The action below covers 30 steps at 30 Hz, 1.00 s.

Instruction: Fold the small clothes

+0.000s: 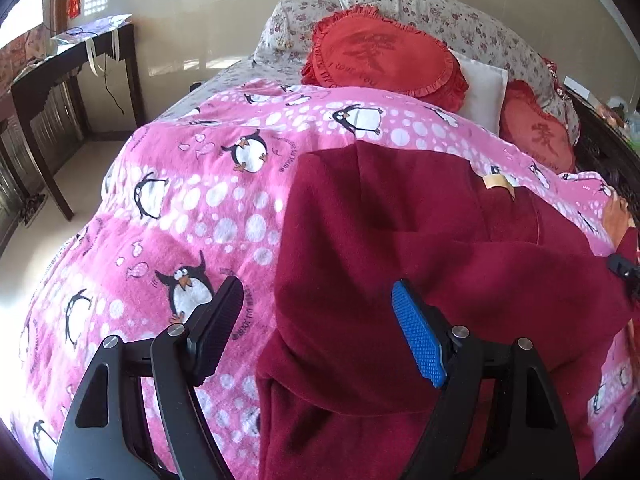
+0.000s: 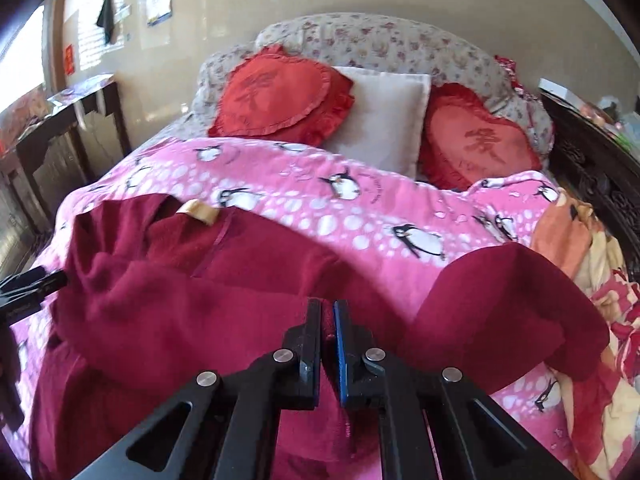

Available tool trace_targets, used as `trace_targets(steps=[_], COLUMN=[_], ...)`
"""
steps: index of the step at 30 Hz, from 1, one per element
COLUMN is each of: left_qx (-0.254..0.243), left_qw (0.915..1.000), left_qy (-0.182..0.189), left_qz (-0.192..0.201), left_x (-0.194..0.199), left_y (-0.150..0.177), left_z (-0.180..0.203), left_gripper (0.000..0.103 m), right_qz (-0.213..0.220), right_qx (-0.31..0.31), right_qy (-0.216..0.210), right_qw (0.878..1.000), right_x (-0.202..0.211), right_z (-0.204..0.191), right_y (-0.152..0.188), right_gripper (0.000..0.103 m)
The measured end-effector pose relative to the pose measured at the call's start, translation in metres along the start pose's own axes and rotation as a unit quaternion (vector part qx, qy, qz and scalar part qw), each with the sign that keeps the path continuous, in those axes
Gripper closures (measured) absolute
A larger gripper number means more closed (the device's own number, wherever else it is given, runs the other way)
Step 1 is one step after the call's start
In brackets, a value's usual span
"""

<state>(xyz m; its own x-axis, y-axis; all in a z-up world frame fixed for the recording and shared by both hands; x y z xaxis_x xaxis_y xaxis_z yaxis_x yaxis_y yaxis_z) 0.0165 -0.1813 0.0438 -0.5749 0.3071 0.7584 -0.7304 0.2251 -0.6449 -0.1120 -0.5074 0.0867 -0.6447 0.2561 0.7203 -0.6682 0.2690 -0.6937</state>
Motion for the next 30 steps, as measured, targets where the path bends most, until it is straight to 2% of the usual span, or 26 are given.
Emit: trace_targets(steps=[3,6,9,11,14,17,18,19,20,22,23,24,26,30], left_qx=[-0.017,-0.038,-0.038,-0.041,-0.077,-0.078,-0.075,-0.071,-0.067,-0.059,-0.055,-0.053,-0.053,-0.069], left_qw=[0.9993,0.9988,0.9988,0.9983,0.9953,0.996,0.9965,0.9969,0.9973,0.998,0.9981,0.9982,0.998,0.9968], left_qy=[0.004,0.001,0.004,0.002,-0.022,-0.004,-0.002,0.0,0.003,0.008,0.011,0.014,0.02,0.015], left_qz=[-0.032,-0.032,-0.032,-0.041,-0.055,-0.042,-0.038,-0.033,-0.028,-0.023,-0.024,-0.026,-0.029,-0.037], left_x=[-0.011,-0.009,-0.01,-0.016,-0.018,-0.005,-0.001,0.003,0.007,0.011,0.012,0.013,0.014,0.013], left_y=[0.005,0.014,0.019,0.022,0.025,0.023,0.022,0.02,0.018,0.015,0.015,0.015,0.017,0.022], left_z=[0.014,0.025,0.029,0.034,0.045,0.046,0.045,0.044,0.043,0.042,0.043,0.044,0.046,0.052], left_gripper=[0.025,0.025,0.025,0.025,0.025,0.025,0.025,0.025,0.025,0.025,0.025,0.025,0.025,0.025], right_qz=[-0.056,-0.028,0.0,-0.027,-0.07,-0.046,-0.024,-0.008,0.01,0.037,0.047,0.053,0.052,0.003], right_qx=[-0.013,-0.055,-0.066,-0.067,-0.095,-0.175,-0.206,-0.222,-0.233,-0.247,-0.257,-0.27,-0.292,-0.357], right_qy=[0.0,-0.022,-0.036,-0.044,-0.057,-0.113,-0.125,-0.118,-0.103,-0.073,-0.058,-0.043,-0.03,-0.021], right_qw=[0.998,0.998,0.997,0.996,0.991,0.977,0.97,0.968,0.967,0.965,0.964,0.961,0.954,0.934], right_x=[-0.027,0.001,0.027,0.018,-0.007,0.011,0.023,0.033,0.042,0.054,0.057,0.056,0.048,0.005], right_z=[0.009,0.02,0.021,0.017,0.023,0.047,0.062,0.073,0.084,0.103,0.113,0.126,0.145,0.182], right_y=[0.007,0.008,0.021,0.037,0.053,0.05,0.049,0.047,0.044,0.036,0.03,0.02,0.004,-0.021], right_gripper=[0.096,0.095,0.091,0.088,0.088,0.088,0.087,0.086,0.081,0.059,0.04,0.03,0.03,0.03])
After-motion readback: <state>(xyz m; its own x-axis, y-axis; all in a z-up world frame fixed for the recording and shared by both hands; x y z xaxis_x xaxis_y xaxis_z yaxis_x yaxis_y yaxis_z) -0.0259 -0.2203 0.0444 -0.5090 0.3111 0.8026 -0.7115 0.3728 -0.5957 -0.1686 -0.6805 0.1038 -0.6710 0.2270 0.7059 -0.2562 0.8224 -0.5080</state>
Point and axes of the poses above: each gripper's, at about its wrist camera, not at the fingertips, and x roughly against the way its jaws point, z to its right, y to its underside, the point moved 2 cm from there along -x, roughly the way its jaws point, and after that the axes turned 1 degree about -x, right-handed, at the moved point
